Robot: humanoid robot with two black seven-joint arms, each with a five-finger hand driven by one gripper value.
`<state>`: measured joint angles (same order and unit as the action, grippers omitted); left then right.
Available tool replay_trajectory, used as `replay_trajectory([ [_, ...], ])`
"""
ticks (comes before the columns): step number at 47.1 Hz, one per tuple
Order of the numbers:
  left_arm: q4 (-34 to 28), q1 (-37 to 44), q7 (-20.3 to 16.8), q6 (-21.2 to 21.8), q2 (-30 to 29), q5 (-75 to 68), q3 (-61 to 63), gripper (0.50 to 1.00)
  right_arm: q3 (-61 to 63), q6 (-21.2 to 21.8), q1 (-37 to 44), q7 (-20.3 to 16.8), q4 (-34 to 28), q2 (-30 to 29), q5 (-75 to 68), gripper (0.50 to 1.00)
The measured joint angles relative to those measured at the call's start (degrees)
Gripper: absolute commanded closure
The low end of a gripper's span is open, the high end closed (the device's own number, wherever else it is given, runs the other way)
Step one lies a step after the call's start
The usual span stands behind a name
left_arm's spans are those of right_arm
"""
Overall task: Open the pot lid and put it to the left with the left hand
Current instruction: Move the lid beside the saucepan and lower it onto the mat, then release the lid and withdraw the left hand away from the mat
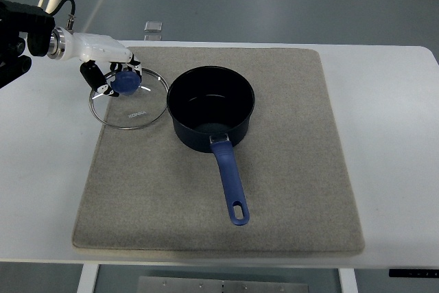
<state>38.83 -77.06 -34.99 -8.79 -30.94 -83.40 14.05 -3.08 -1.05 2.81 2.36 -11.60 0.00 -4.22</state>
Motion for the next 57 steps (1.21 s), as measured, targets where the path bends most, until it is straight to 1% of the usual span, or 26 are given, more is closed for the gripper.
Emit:
replay_trajectory([
  [16,-0.34,0.86,-0.01,0.13,1.23,0.0,-0.32,1.0,0.0,0.0,0.0,0.0,-0.01,0.0,0.0,0.585],
  [24,-0.53,0.86,0.0,1.47,1.49,0.09,-0.34,1.0,0.0,0.0,0.0,0.01,0.0,0.0,0.0,0.585],
  [29,-0.51,0.86,0.0,1.59,1.49,0.09,-0.34,1.0,0.0,0.0,0.0,0.01,0.0,0.0,0.0,0.585],
  [30,-0.49,0.86,0.0,1.6,1.49,0.09,-0.34,0.975,0.0,0.0,0.0,0.01,0.0,0.0,-0.01,0.585],
  [32,-0.49,0.86,0.0,1.6,1.49,0.09,-0.34,0.847,0.0,0.0,0.0,0.01,-0.01,0.0,0.0,0.585],
  [33,-0.49,0.86,0.0,1.6,1.48,0.09,-0.34,0.817,0.0,0.0,0.0,0.01,0.0,0.0,-0.01,0.585],
  [35,-0.4,0.92,0.0,1.59,1.45,0.13,-0.38,0.799,0.0,0.0,0.0,0.02,0.0,0.0,0.0,0.585],
  [45,-0.18,1.45,0.0,1.41,1.41,0.19,0.03,0.793,0.0,0.0,0.0,0.02,0.0,0.0,0.0,0.585],
  [46,-0.18,1.62,0.0,1.41,1.41,0.18,0.07,0.787,0.0,0.0,0.0,0.02,0.0,0.0,0.0,0.585],
  [50,-0.21,1.79,-0.01,1.41,1.4,0.19,0.08,0.729,0.0,0.0,0.0,0.02,-0.01,0.0,-0.01,0.585],
  [53,-0.23,1.85,-0.01,1.41,1.4,0.24,0.06,0.722,0.0,0.0,0.0,0.02,0.0,0.0,-0.01,0.585],
  [54,-0.27,1.89,-0.01,1.41,1.4,0.24,0.0,0.701,0.0,0.0,0.0,0.02,0.0,0.0,-0.01,0.585],
  [56,-0.3,1.92,-0.02,1.41,1.4,0.24,-0.07,0.626,0.0,0.0,0.0,0.02,0.0,0.0,-0.01,0.585],
  [57,-0.32,1.92,-0.01,1.41,1.4,0.24,-0.14,0.6,0.0,0.0,0.0,0.02,0.0,0.0,-0.01,0.585],
])
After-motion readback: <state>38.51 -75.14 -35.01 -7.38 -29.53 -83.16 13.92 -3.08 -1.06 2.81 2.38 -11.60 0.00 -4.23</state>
